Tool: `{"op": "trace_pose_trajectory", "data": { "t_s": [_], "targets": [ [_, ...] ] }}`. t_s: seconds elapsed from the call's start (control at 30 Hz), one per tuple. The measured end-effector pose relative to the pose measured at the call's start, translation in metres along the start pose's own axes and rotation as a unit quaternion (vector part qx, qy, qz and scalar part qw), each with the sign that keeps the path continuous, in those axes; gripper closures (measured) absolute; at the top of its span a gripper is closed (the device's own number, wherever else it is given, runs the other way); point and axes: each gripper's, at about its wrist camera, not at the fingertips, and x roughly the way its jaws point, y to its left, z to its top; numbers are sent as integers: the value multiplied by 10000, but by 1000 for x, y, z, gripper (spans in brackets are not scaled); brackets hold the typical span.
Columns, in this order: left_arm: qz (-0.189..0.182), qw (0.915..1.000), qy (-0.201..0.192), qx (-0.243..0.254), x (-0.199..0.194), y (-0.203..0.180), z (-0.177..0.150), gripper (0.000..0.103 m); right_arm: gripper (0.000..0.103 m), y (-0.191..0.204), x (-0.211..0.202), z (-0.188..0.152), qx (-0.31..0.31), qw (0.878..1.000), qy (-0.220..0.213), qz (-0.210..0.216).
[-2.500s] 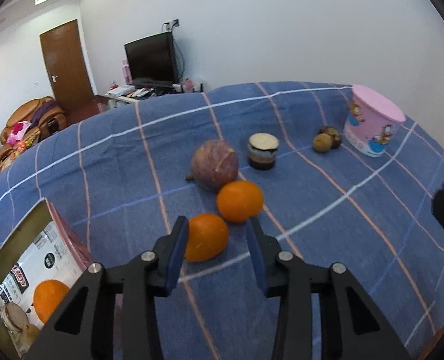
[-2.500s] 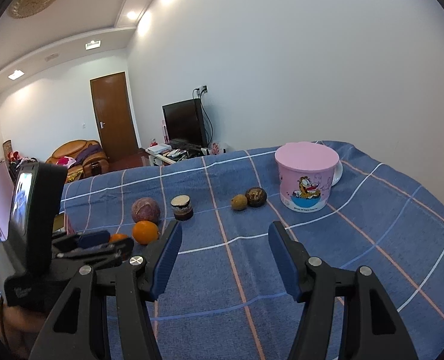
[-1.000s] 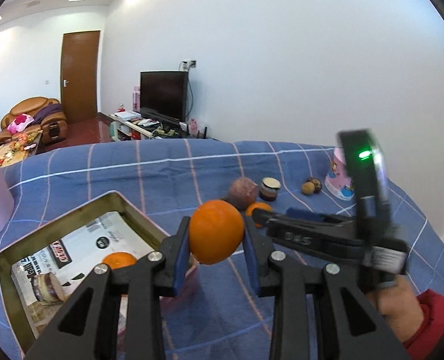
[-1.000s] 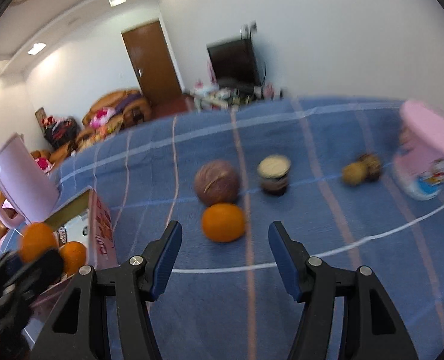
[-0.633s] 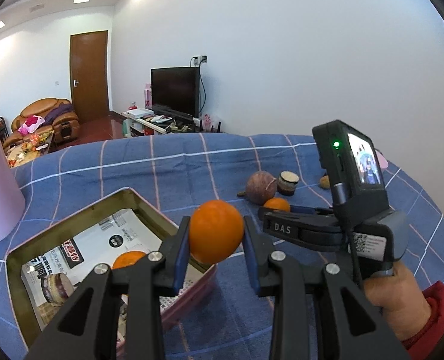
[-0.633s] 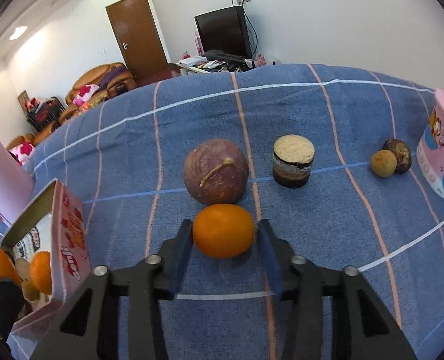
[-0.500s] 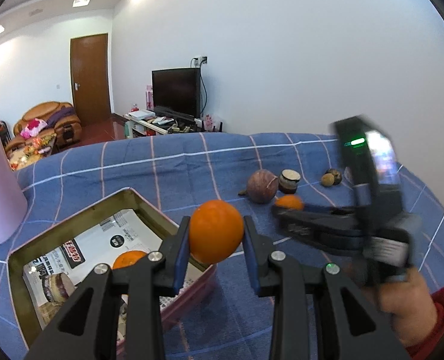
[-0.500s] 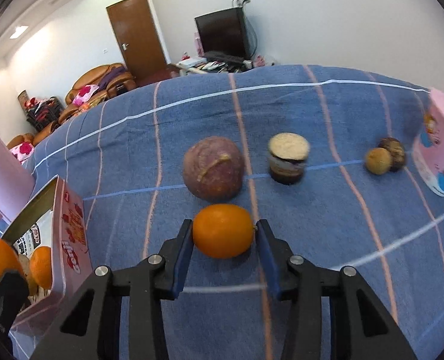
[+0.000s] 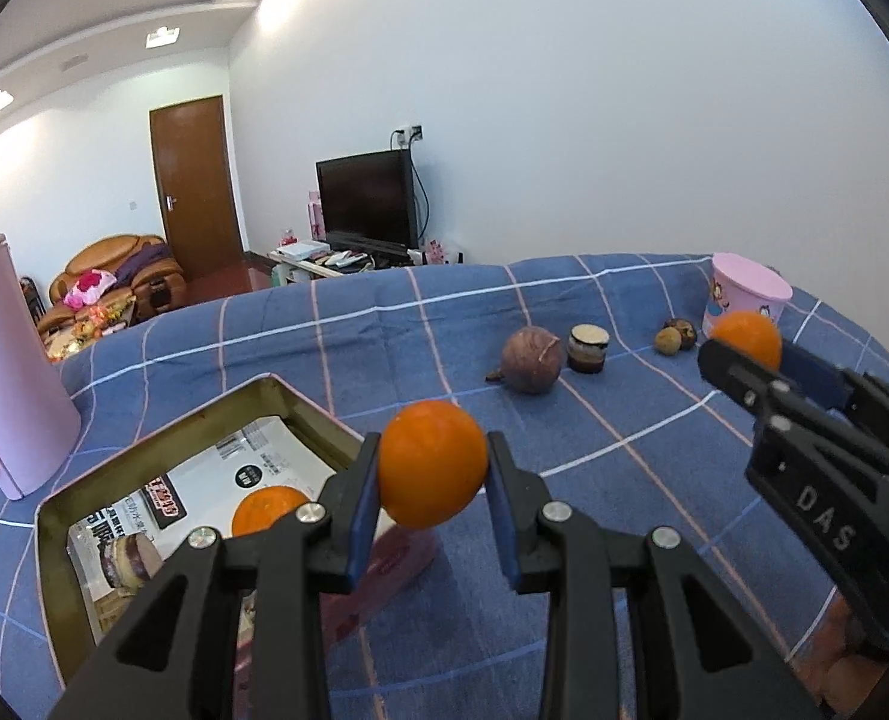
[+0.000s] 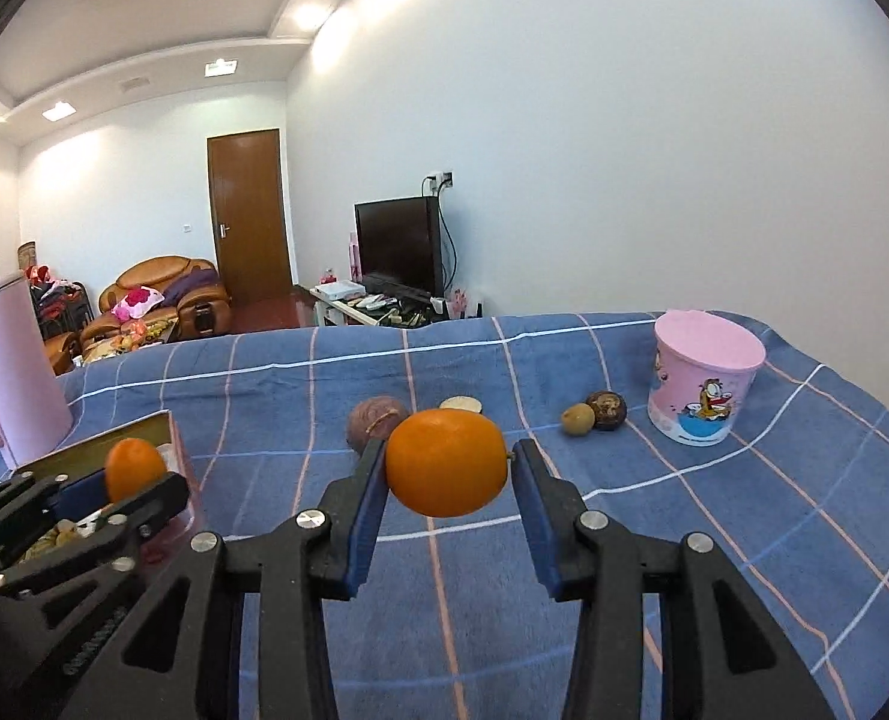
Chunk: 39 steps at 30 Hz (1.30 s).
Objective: Organize fruits
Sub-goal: 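Carry the orange with the left tool over the tin while the right tool carries its orange there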
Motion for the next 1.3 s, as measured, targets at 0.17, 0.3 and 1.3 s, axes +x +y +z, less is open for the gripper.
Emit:
{"op": "trace_pose_trajectory", "data": {
  "t_s": [0.17, 0.3, 1.3],
  "targets": [
    [73, 9998, -205, 29, -14, 1, -4, 69, 59, 5, -14, -6, 33, 9999, -96, 12],
    [151, 9996, -257, 27, -21, 2, -7, 69, 59, 10, -23, -10, -42, 9998, -173, 22],
    [399, 9984, -256, -312, -42, 45, -21, 69, 59, 56, -41, -20, -385, 9983, -332, 301]
  ]
}}
